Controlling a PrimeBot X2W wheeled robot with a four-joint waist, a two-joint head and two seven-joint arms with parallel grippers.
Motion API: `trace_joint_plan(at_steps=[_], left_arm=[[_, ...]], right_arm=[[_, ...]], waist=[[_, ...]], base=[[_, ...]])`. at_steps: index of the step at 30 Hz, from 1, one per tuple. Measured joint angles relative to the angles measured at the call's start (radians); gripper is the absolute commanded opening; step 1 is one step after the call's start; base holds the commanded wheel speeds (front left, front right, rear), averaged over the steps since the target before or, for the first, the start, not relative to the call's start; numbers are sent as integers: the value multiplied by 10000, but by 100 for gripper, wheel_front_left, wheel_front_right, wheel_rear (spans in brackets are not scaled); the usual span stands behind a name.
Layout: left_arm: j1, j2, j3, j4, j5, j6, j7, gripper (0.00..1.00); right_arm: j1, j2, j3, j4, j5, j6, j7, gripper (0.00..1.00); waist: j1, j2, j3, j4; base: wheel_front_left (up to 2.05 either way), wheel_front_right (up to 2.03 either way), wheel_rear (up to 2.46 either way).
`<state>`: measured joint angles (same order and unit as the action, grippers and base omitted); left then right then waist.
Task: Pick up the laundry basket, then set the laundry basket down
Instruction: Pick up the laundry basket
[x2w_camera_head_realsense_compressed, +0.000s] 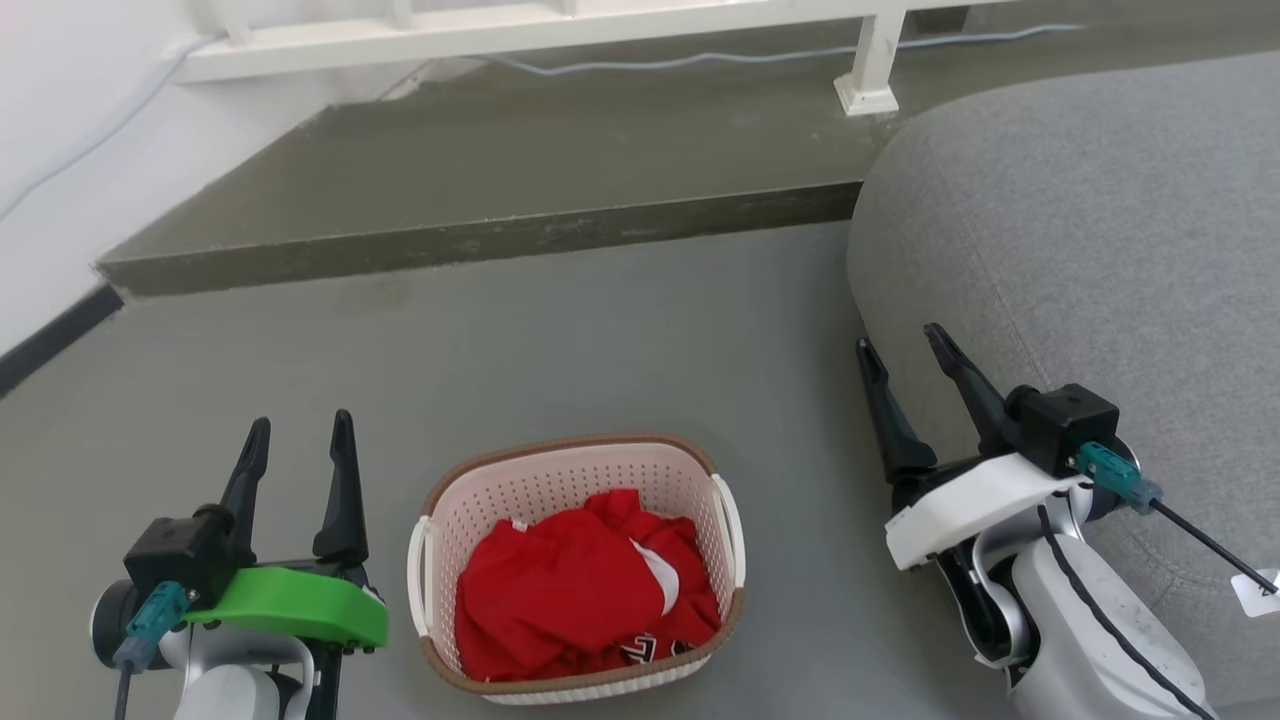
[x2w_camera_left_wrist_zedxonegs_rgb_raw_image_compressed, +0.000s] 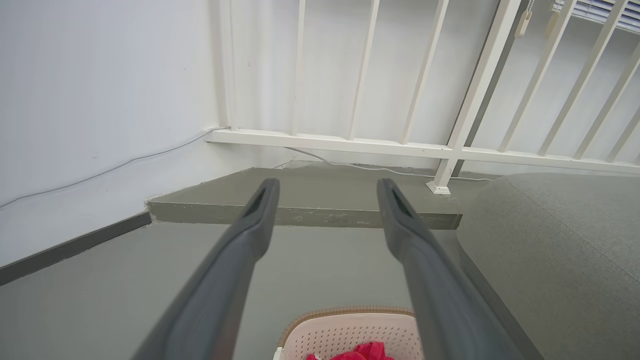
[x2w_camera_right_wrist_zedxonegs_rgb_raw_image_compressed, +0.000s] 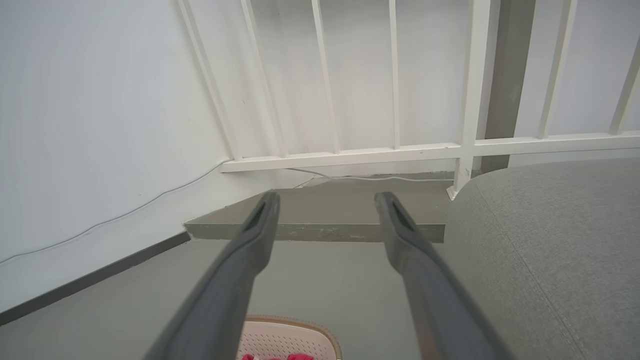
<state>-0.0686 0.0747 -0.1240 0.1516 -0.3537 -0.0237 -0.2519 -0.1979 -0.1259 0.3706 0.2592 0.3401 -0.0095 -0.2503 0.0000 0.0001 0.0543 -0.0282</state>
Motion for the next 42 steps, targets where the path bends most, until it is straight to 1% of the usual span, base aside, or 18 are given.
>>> trace_joint_plan(at_steps=[6,12,27,38,42], left_arm=[[-47,-4,50,-17,-27,-42,0,100],[-260,-4,117,-31,-56,-203,0,100],[-965,102,274,132,-100,-290,0,100],[-1677,337,345,688,-132,-391,50,100],[-1984,437,355,995,-190,-468,138,100]], right_arm=[[-80,86,-13,-2,-69,0,0,100],[-239,176,-35,-2,-173,0,0,100],[-773,334,-17,199,-336,-2,-4,100],[-1336,424,8,863,-336,-2,-13,100],[-1749,477,171,1294,-339,35,-13,100]], waist=[[0,0,386,-62],[0,0,898,-138],[0,0,2354,-353],[0,0,3582,-448],[1,0,4145,-444]], base=[[0,0,0],[0,0,0],[0,0,0],[0,0,0],[0,0,0]])
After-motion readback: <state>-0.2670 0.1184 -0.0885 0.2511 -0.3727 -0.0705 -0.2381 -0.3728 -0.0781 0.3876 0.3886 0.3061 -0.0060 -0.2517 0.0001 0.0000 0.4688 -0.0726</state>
